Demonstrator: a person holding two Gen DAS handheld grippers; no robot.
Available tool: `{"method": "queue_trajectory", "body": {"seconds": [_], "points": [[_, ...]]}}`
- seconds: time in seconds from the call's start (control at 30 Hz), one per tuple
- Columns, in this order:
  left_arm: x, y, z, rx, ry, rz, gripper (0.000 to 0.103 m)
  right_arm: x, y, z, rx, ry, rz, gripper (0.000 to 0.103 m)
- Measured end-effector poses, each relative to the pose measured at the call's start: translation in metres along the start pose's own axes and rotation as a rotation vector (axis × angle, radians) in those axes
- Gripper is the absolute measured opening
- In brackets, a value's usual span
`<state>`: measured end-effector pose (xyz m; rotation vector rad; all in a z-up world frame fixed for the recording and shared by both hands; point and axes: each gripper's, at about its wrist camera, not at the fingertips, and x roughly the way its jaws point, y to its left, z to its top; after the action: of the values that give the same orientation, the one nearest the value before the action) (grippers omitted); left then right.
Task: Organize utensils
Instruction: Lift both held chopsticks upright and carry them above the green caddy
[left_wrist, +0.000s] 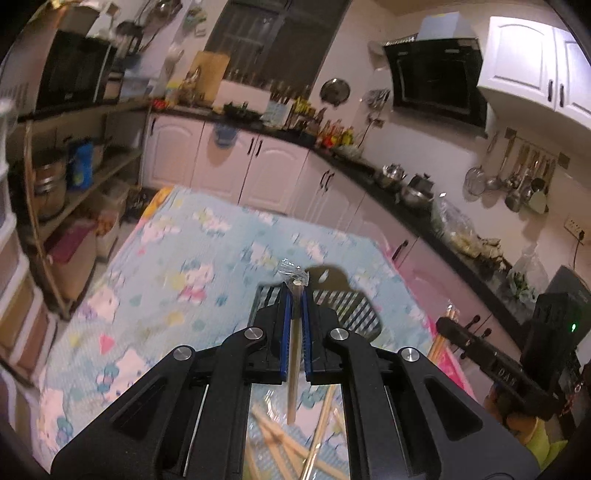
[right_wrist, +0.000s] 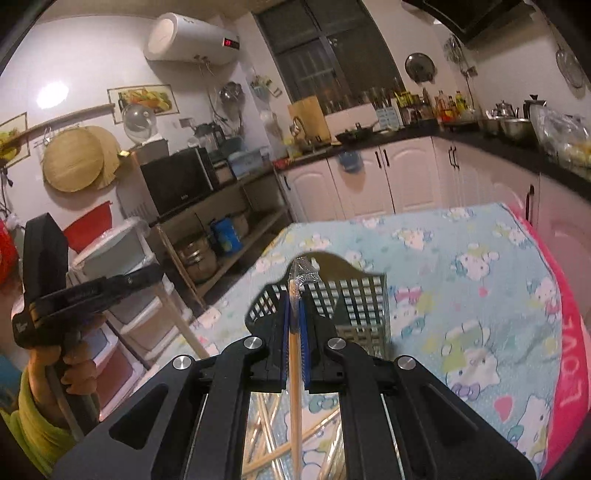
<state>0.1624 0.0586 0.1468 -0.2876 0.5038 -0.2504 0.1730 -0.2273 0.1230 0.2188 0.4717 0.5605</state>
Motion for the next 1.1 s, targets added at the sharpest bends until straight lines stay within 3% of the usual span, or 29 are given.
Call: {"method": "queue_trajectory", "body": {"seconds": [0.33,0.57,0.77,1.1], "points": [[-0.004,-0.025,0.051,0.06,-0.155,0.033,0.001,-0.012,0.006,0.05,-0.073,-0.184,-0.028,0.005],[0.008,-0.039,0.067,0.112,-0.235,0.098,0.001,-0.006,0.003,0.09,-0.102,-0.286,-0.055,0.005],[0.032,-0.04,0.065,0.132,-0.236,0.135,0.001,0.016,-0.003,0.101,-0.151,-0.348,-0.131,0.005],[0.072,-0.015,0.04,0.097,-0.181,0.125,0.001,0.073,-0.035,0.084,-0.118,-0.304,-0.182,0.006]]}}
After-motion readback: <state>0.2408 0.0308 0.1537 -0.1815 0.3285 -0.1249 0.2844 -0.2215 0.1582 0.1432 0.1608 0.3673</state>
